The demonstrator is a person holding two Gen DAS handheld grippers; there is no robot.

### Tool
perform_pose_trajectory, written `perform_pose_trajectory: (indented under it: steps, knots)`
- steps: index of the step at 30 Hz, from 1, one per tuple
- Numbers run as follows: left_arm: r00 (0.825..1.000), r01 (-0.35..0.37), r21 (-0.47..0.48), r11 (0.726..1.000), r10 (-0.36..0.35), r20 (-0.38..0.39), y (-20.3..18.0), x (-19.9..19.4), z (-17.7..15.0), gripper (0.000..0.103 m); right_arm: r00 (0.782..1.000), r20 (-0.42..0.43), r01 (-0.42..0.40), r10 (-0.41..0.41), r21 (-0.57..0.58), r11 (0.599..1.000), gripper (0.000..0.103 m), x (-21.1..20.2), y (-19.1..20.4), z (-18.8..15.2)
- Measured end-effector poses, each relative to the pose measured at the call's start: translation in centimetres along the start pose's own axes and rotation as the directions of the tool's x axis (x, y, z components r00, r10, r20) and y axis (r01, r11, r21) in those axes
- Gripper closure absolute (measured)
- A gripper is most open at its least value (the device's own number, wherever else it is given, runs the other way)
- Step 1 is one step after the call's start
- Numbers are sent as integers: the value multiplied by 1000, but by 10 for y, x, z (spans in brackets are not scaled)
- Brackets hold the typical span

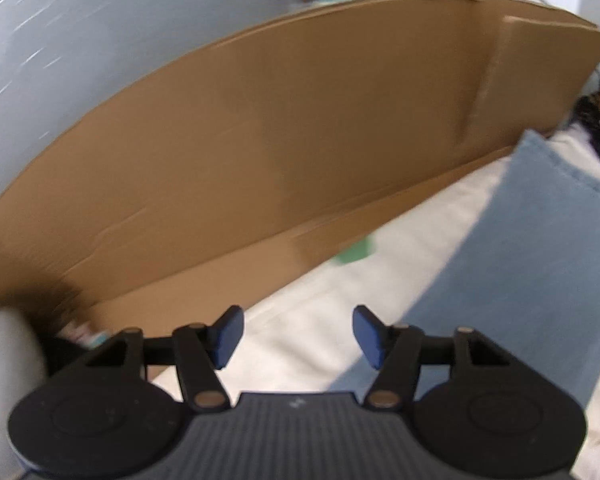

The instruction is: Fold clothes

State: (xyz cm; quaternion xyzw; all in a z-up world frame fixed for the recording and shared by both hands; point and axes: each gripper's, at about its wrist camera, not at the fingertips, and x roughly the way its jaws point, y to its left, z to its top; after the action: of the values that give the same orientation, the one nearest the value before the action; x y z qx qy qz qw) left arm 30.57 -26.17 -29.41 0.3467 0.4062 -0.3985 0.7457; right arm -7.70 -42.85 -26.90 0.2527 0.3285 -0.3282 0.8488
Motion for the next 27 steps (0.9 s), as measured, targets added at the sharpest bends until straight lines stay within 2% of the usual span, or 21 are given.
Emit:
perform_pose_trajectory:
  steps: [6, 9, 11, 16, 17, 22, 27]
  knots:
    - [993, 108, 101, 989, -112, 35, -75, 1, 22, 40, 1000, 30, 8, -9, 32, 999, 53, -2, -8, -6]
    - [979, 197, 108, 974, -201, 23, -110, 0, 27, 39, 999, 45, 4, -6, 41, 999, 53, 2, -7, -12]
    - [971, 232, 103, 967, -237, 31, -127, 0, 29, 39, 999, 54, -3, 1, 38, 999, 53, 6, -5, -17]
    - [957, 275, 166, 947, -286, 47, -173, -10, 29, 36, 998, 57, -22, 21, 14, 1000, 53, 14, 0, -28]
    - [954, 284, 164, 945, -295, 49, -181, -10, 29, 33, 998, 54, -19, 18, 6, 1000, 53, 16, 0, -30]
    - [937, 334, 181, 925, -347, 42, -218, -4, 27, 33, 999, 45, -15, 14, 21, 1000, 54, 20, -2, -37]
    - [910, 402, 174, 899, -413, 30, -247, 0, 17, 30, 998, 54, -19, 15, 75, 997, 53, 29, -11, -40]
